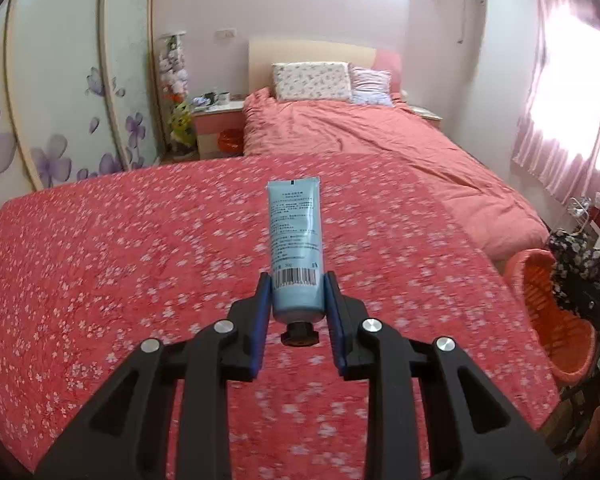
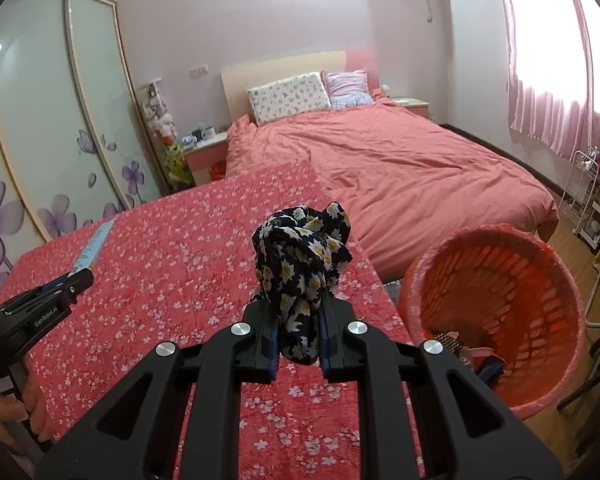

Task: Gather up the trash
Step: 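Carry the blue tube and black scrunchie toward the orange basket, then open both tools over the basket to drop the tube and scrunchie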

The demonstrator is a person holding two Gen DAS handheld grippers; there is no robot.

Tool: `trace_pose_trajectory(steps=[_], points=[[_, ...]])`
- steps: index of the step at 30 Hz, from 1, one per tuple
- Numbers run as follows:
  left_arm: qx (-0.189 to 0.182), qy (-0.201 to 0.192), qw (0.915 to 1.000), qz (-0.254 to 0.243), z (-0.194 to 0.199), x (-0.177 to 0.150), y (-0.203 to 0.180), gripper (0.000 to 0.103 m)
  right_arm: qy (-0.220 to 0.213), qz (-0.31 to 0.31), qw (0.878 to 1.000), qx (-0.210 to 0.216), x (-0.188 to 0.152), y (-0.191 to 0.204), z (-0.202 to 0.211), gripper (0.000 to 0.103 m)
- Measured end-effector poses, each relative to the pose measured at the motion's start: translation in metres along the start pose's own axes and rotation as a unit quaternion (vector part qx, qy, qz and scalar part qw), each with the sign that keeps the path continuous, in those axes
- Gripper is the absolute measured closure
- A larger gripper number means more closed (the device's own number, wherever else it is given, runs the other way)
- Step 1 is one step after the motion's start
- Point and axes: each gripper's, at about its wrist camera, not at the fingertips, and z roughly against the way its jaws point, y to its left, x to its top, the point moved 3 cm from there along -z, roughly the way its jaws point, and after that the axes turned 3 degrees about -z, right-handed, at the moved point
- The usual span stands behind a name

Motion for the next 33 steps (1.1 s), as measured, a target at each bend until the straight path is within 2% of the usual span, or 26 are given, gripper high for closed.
trace_pose_trajectory(steps=[19,33], points=[[-0.078,-0.032,0.9944,-0.064,0.037,0.019,-0.117,0.077,-0.055,-0.039,0.997,-0.031,0.005,-0.061,0.037,0.088],[-0.163,-0.021,0.9806,-0.107,0.029,0.012,-0.226,0.077,-0.066,-0.084,0.992,-0.074,0.002,-0.13,0.048,0.088]])
